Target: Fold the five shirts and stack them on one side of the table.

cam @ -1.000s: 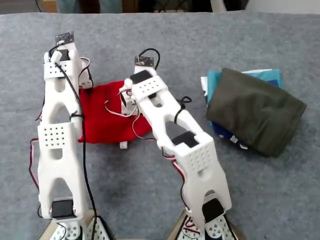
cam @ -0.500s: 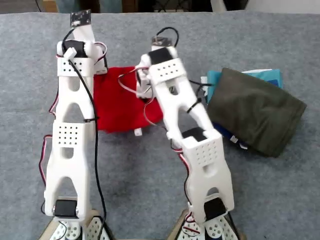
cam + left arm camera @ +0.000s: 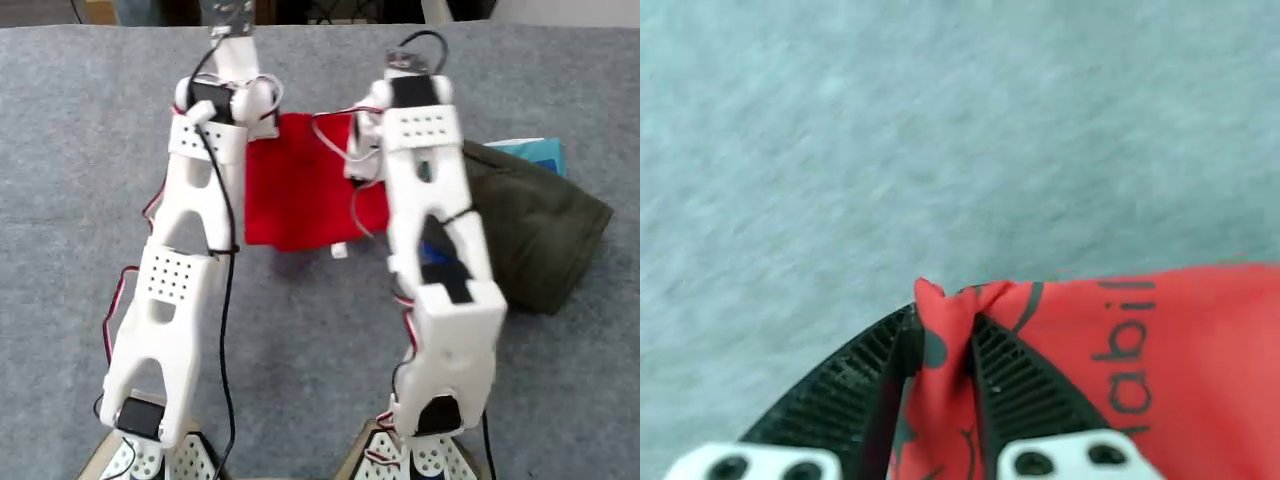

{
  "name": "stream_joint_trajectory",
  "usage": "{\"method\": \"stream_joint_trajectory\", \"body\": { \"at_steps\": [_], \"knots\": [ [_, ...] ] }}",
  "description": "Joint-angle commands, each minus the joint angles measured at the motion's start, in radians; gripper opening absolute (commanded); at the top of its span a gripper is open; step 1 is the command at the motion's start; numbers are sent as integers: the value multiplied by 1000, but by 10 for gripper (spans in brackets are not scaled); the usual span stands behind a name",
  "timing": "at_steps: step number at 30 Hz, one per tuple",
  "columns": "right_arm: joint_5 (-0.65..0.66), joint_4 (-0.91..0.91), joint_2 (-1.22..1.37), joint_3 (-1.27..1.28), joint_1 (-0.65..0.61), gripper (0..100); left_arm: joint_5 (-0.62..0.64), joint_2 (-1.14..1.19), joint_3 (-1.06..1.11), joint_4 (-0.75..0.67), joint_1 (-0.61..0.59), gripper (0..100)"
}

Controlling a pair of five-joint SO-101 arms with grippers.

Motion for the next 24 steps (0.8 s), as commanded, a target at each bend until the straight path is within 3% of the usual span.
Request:
{"method": "stream_joint_trajectory", "body": {
  "at_steps": [1, 7, 12, 17, 24],
  "knots": [
    [48, 6, -171, 67, 98, 14, 66, -92, -54, -81, 38, 55],
    [124, 6, -321, 76, 262, 14, 81, -138, -54, -181, 154, 54],
    [178, 6, -371, 81, 399, 14, 112, -133, -45, -364, 245, 54],
    [242, 6, -374, 81, 531, 14, 110, -124, 108, -543, 331, 53],
    [327, 5, -371, 85, 678, 14, 110, -114, 211, -678, 415, 52]
  ]
}}
